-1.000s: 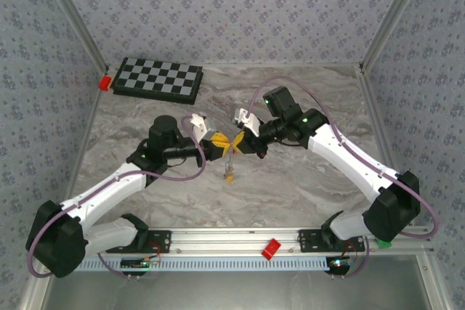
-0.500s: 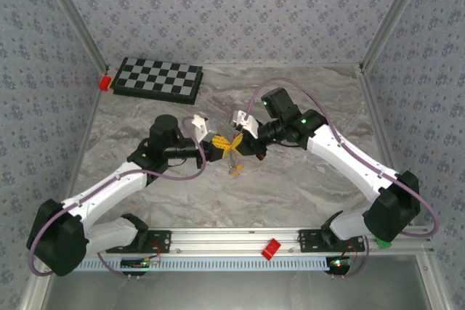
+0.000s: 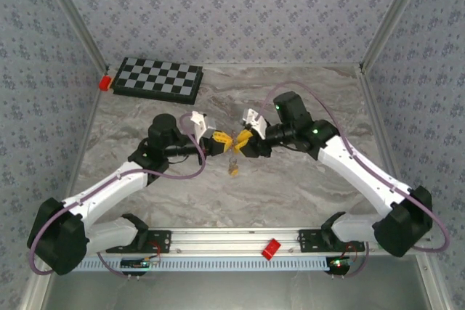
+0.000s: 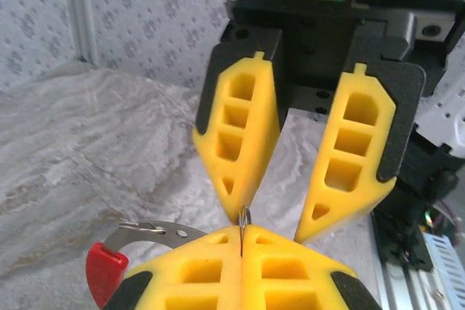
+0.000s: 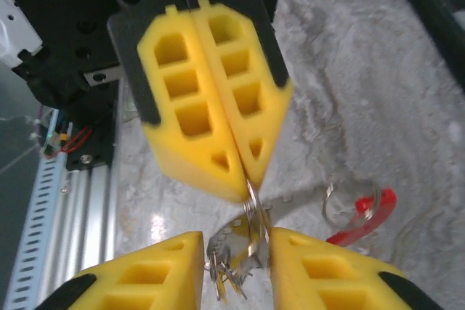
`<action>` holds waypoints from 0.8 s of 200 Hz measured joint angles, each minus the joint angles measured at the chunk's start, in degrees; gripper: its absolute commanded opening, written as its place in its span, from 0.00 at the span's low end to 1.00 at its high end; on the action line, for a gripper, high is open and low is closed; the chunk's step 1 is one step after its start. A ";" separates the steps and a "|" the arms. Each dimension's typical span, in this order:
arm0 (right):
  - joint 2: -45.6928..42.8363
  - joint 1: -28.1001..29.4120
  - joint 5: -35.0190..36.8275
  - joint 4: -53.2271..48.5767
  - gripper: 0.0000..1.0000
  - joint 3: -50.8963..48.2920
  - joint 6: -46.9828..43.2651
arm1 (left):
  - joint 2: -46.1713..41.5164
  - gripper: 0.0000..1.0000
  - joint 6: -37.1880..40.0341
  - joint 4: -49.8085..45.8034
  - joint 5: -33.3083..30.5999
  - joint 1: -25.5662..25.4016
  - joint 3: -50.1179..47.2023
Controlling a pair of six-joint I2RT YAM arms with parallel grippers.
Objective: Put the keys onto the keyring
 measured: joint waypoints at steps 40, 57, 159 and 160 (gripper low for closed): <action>-9.22 -6.38 -0.83 19.50 0.38 -13.38 13.18 | -1.36 0.00 -5.16 9.66 -2.73 -0.09 -3.48; -10.84 -8.02 -1.38 27.65 0.38 -17.22 19.39 | -1.36 0.00 -7.08 13.33 -3.72 -0.66 -3.50; -0.90 -9.97 -10.23 68.81 0.38 -21.92 51.52 | 1.42 0.00 -12.13 25.05 -6.49 -2.67 -3.50; -0.83 -9.97 -10.29 69.00 0.39 -21.92 51.69 | 1.42 0.00 -12.13 25.05 -6.51 -2.64 -3.50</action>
